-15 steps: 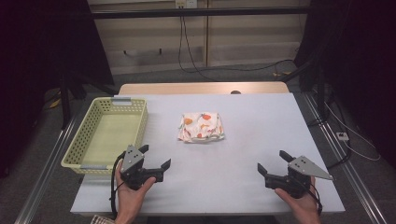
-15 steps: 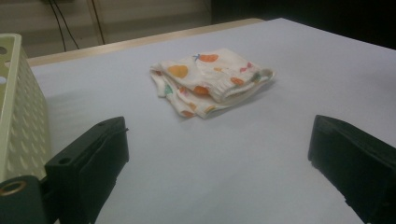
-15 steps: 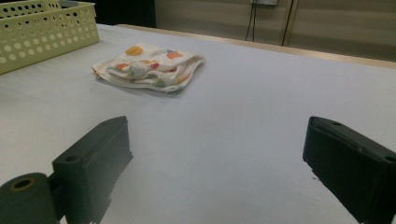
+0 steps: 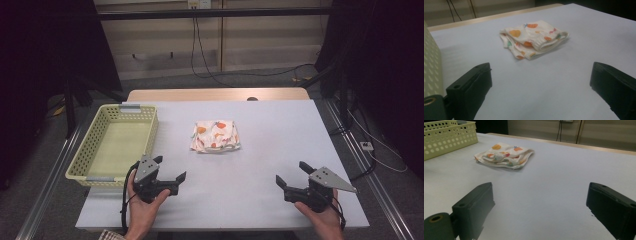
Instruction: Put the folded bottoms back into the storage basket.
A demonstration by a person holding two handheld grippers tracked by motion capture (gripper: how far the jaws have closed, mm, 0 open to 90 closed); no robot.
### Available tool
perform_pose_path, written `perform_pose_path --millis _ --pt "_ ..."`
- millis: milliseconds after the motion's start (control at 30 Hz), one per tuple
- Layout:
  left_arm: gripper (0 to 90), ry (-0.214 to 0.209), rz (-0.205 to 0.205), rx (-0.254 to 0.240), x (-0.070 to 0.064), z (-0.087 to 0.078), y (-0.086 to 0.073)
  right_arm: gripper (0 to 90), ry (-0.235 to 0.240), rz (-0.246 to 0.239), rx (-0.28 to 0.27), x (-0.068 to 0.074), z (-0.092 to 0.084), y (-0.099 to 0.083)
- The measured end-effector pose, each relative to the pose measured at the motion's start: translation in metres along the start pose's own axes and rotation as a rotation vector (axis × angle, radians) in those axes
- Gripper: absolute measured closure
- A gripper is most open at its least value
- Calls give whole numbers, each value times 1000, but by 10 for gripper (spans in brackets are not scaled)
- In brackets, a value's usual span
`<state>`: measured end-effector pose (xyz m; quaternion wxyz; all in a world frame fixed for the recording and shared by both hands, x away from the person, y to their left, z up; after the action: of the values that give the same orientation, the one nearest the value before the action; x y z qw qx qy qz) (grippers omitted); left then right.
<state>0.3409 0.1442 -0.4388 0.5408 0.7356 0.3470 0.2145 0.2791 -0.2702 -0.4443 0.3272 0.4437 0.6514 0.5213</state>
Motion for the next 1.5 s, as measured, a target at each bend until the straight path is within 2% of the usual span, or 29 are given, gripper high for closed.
perform_pose_path --millis 133,233,567,633,800,867,1033,1167,1233,1300,1500 --pt "46 0 13 28 -2 1 0 77 -1 1 2 0 0 0" --pt "46 -26 -1 55 -4 6 -2 77 -1 8 3 2 0 0" --pt "46 -65 14 72 -10 17 5 78 0 7 2 0 -1 0" --pt "46 -63 32 66 -12 19 8 78 -1 7 1 1 -1 0" --pt "48 -64 35 54 -12 24 13 78 -5 4 8 0 0 -1" --pt "60 -71 31 31 -11 25 17 78 -4 6 10 0 0 -1" --pt "58 -64 41 29 -9 30 21 78 -1 7 12 0 0 -1" --pt "54 -75 31 50 -6 38 21 77 0 6 12 0 0 -1" --pt "56 -63 26 84 -5 45 20 77 1 7 13 0 0 -1" --pt "59 -69 11 101 -4 48 20 76 2 7 15 0 0 -1" --pt "59 -62 10 89 -1 55 24 62 14 9 21 1 1 -1"
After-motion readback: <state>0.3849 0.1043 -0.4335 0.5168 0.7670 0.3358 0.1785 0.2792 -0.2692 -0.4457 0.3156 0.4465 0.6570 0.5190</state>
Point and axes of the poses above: each handheld gripper's, and its own axes: z roughly forward along the jaws, y roughly out of its top, x roughly to its left, the point moved 3 cm from there along z, roughly forward along the jaws, and after that the axes turned 6 degrees about -x, right-handed, at the moved point
